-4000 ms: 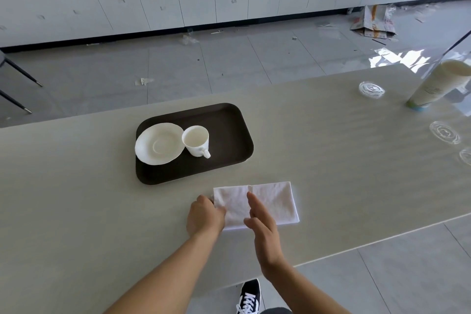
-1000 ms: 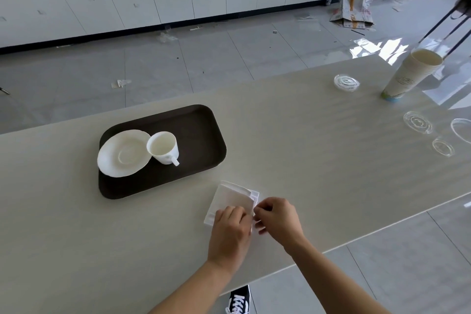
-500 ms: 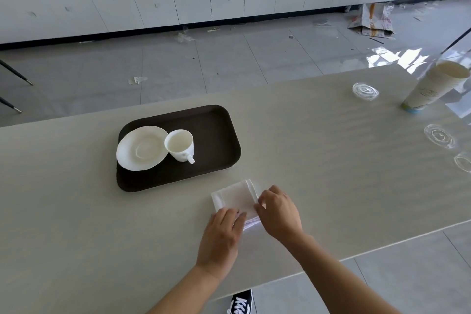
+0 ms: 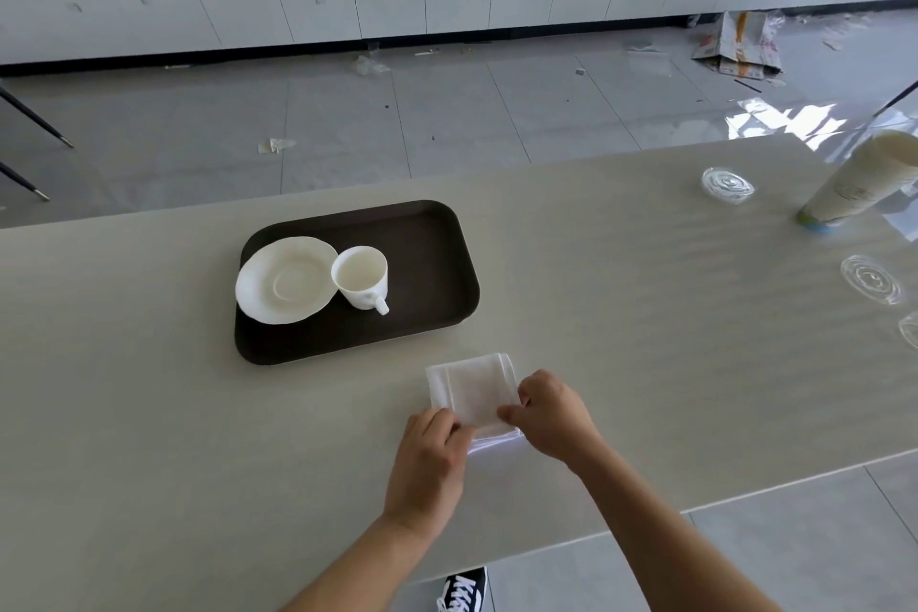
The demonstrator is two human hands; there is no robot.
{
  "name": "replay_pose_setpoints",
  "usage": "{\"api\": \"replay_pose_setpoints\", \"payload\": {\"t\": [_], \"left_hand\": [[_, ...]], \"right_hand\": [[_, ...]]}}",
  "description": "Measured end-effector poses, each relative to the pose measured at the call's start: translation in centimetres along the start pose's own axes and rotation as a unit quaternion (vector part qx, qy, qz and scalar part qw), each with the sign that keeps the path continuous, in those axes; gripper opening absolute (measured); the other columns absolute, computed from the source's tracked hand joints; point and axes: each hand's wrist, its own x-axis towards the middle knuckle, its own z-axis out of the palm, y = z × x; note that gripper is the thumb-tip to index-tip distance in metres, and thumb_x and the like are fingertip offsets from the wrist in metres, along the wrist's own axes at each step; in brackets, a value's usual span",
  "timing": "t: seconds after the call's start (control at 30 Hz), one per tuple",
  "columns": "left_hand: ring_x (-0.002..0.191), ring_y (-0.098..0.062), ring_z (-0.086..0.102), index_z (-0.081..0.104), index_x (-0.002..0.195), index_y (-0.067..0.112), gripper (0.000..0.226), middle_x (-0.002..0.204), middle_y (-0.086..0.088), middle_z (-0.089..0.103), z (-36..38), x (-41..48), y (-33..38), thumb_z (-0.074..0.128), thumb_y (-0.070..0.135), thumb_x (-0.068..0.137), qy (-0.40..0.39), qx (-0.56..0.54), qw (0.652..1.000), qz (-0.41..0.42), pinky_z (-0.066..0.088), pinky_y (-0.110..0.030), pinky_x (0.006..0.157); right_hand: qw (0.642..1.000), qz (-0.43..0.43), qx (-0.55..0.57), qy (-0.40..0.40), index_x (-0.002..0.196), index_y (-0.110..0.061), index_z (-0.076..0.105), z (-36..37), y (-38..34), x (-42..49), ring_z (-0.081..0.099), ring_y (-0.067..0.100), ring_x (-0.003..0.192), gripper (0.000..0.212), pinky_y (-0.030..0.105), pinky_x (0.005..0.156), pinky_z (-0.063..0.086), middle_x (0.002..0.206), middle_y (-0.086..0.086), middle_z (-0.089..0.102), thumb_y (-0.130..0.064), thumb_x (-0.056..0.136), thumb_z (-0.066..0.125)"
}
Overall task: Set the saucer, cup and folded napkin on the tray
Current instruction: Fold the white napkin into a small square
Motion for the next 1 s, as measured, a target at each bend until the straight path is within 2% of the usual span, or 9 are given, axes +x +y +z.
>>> {"api": "replay_pose_setpoints", "payload": {"t": [0.13,0.2,0.27,0.33,0.4,0.47,0.53,0.77,1.0], "left_hand": [[0.073,-0.023,0.051,0.067,0.089,0.016,0.047,0.077,-0.001,0.054,0.3,0.0,0.5,0.063,-0.014,0.053,-0.028,0.004,1.000,0.010,0.047,-0.032,0.064],[0.080,-0.023,0.051,0.065,0.092,0.019,0.037,0.083,0.000,0.054,0.0,0.2,0.7,0.059,-0.001,0.061,-0.033,-0.004,0.999,0.007,0.046,-0.033,0.069],[0.091,-0.025,0.054,0.063,0.087,0.020,0.018,0.093,-0.001,0.056,-0.5,1.0,0.7,0.056,0.013,0.072,-0.025,-0.006,1.000,-0.006,0.046,-0.035,0.078],[0.112,-0.031,0.055,0.064,0.092,0.015,0.013,0.111,-0.009,0.059,-0.4,2.2,0.4,0.056,0.019,0.082,-0.014,0.024,1.000,-0.014,0.047,-0.044,0.096],[0.139,-0.037,0.035,0.055,0.126,0.009,0.039,0.144,-0.018,0.045,0.0,3.4,0.2,0.048,0.028,0.093,-0.070,0.082,0.994,-0.030,0.032,-0.051,0.114],[0.149,-0.037,0.003,0.016,0.152,0.009,0.062,0.161,-0.018,0.011,0.7,3.7,-0.1,0.025,0.040,0.099,-0.150,0.131,0.979,-0.036,0.013,-0.053,0.120],[0.147,-0.036,-0.010,-0.004,0.153,0.010,0.067,0.162,-0.017,-0.003,1.4,3.0,-0.3,0.009,0.045,0.097,-0.184,0.150,0.970,-0.044,0.005,-0.054,0.120],[0.148,-0.033,0.005,0.015,0.152,0.009,0.070,0.161,-0.014,0.009,2.1,2.3,-0.8,0.023,0.053,0.098,-0.161,0.131,0.977,-0.050,0.008,-0.050,0.115],[0.145,-0.030,-0.024,-0.014,0.151,0.014,0.072,0.159,-0.009,-0.022,1.5,2.6,-0.7,0.004,0.057,0.095,-0.221,0.133,0.964,-0.066,-0.009,-0.051,0.119]], "right_hand": [[0.999,-0.017,-0.034,0.006,0.061,-0.016,0.041,0.5,0.1,-0.1,0.049,0.023,0.069,0.039,0.034,0.059,0.042,0.086,0.004,0.051,-0.024,0.083,0.072],[0.999,-0.021,-0.023,0.039,0.078,-0.011,0.051,1.1,0.0,-0.3,0.054,0.027,0.074,0.023,0.039,0.065,0.049,0.093,0.006,0.053,-0.021,0.083,0.072],[0.996,-0.038,-0.014,0.083,0.111,-0.014,0.054,1.5,0.2,-0.6,0.058,0.029,0.093,0.038,0.034,0.073,0.050,0.115,0.005,0.053,-0.021,0.081,0.075],[0.986,-0.112,-0.050,0.110,0.144,-0.020,0.037,2.1,0.7,-0.7,0.044,0.027,0.127,0.072,0.032,0.096,0.048,0.150,0.003,0.038,-0.021,0.083,0.074],[0.969,-0.197,-0.119,0.091,0.157,-0.029,0.013,2.5,0.9,-0.6,0.011,0.022,0.152,0.079,0.035,0.118,0.025,0.167,-0.007,0.013,-0.023,0.094,0.059],[0.954,-0.239,-0.173,0.053,0.158,-0.031,0.001,2.9,1.4,-0.3,-0.013,0.015,0.153,0.067,0.037,0.124,0.004,0.166,-0.013,-0.003,-0.027,0.101,0.036],[0.946,-0.245,-0.211,0.033,0.158,-0.031,-0.003,2.9,2.4,0.2,-0.019,0.014,0.151,0.059,0.039,0.126,-0.004,0.165,-0.014,-0.010,-0.039,0.104,0.019],[0.930,-0.245,-0.271,0.035,0.157,-0.031,-0.005,3.0,4.2,1.1,-0.011,0.021,0.154,0.065,0.047,0.120,-0.004,0.166,-0.013,-0.008,-0.060,0.103,0.015],[0.938,-0.232,-0.258,0.009,0.155,-0.035,-0.014,2.7,3.8,0.9,-0.020,0.018,0.152,0.065,0.043,0.119,-0.014,0.162,-0.019,-0.023,-0.064,0.101,0.008]]}}
